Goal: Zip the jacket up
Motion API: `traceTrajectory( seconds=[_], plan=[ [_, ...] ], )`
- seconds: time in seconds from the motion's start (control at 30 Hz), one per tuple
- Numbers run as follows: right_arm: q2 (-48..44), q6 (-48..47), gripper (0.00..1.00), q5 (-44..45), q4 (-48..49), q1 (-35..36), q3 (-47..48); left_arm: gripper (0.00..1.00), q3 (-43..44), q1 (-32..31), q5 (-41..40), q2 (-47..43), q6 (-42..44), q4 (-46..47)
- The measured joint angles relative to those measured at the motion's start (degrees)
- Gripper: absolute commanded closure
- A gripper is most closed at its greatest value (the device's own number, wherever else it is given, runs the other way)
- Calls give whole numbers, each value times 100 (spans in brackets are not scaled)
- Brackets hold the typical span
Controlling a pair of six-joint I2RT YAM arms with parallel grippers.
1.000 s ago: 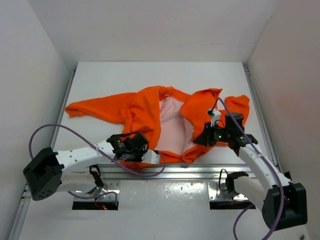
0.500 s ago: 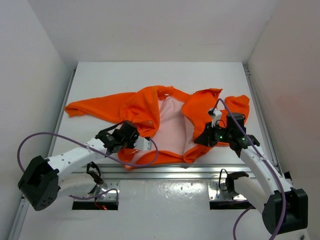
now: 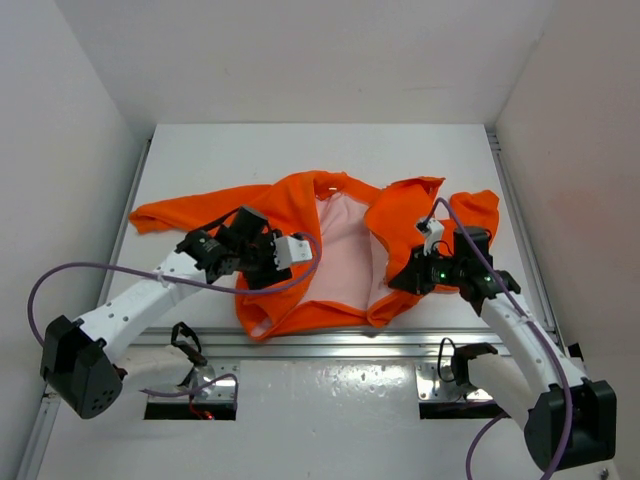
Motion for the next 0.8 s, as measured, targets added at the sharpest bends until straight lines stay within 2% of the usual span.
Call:
traceTrajectory(
  seconds=[0.2,0.37,0.43,0.57,0.8],
  plan=[
    [-50,0,100,-7,-57,0,-2,36,387,251,669,293,-1040,-476],
    [-50,-2,100,-7,-76,0,0,41,675,415,1058,739,-1814,-828],
    [-50,-11,100,-7,-81,0,-2,46,820,404,1163,920,-2063,-957],
    [-57,-42,100,-4,-111,0,-2,54,1314,190,1191,1403,-2332,-1309],
    [-92,-111,100,4,-208,0,-2,56,2581,-94,785,2710,-2173,-2288]
  ],
)
